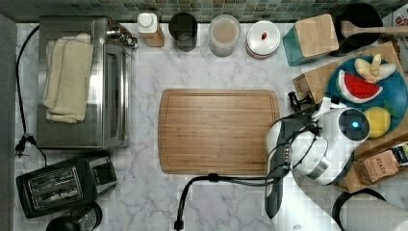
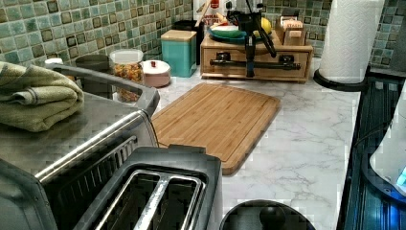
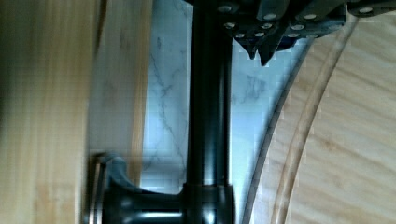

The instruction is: Close the drawer.

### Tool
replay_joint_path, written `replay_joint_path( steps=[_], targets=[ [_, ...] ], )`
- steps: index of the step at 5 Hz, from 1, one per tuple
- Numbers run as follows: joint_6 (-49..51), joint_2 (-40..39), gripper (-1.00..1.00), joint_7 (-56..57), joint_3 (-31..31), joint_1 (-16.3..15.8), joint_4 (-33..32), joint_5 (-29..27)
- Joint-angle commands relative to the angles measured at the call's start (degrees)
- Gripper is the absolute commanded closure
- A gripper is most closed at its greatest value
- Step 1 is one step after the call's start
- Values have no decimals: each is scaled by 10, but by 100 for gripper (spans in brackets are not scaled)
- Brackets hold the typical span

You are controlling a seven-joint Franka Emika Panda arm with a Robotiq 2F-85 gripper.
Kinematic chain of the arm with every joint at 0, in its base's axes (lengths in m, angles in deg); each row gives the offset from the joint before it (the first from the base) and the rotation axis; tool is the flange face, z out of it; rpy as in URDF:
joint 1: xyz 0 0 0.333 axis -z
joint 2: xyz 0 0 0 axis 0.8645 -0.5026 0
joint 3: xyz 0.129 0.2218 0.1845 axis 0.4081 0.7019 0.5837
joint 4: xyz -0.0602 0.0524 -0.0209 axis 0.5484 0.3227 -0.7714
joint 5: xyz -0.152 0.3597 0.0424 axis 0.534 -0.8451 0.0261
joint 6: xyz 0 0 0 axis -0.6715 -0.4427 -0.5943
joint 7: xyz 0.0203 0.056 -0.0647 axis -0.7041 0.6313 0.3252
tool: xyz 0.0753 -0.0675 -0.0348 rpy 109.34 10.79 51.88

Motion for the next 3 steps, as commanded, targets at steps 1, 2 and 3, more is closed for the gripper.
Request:
replay_joint_path(
  steps=[1,2,3],
  targets=[
    [-77,1,100,88,-37,51,178,-28],
    [-77,1,100,88,-38,50,178,-28],
    [-77,1,100,89,-39,49,178,-29]
  ],
)
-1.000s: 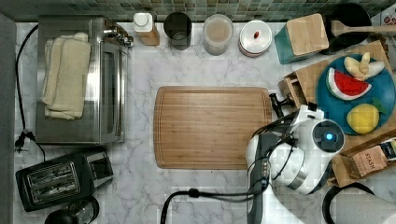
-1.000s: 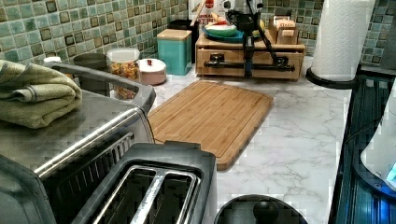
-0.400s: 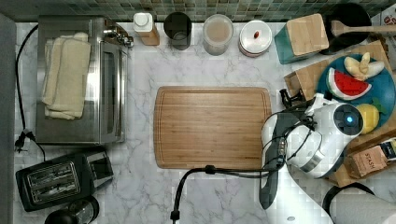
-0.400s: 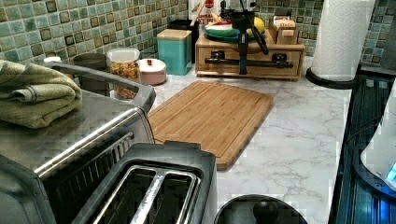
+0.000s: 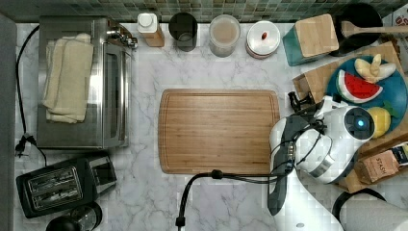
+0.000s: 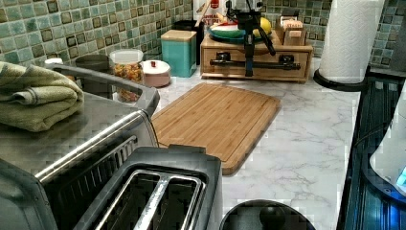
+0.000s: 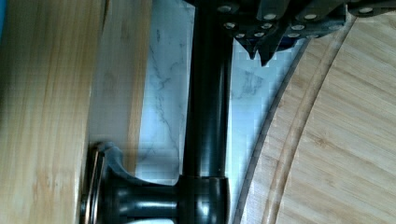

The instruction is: Close the drawer.

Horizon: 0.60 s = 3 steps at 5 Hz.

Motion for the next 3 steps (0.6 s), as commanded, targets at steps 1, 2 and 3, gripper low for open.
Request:
replay_joint_path(
  steps=[1,2,3],
  targets=[
    [-85,5,100,52,-37,48,169,-17],
    [-85,5,100,52,-35,50,169,-16],
    [-85,5,100,51,-34,51,169,-15]
  ],
)
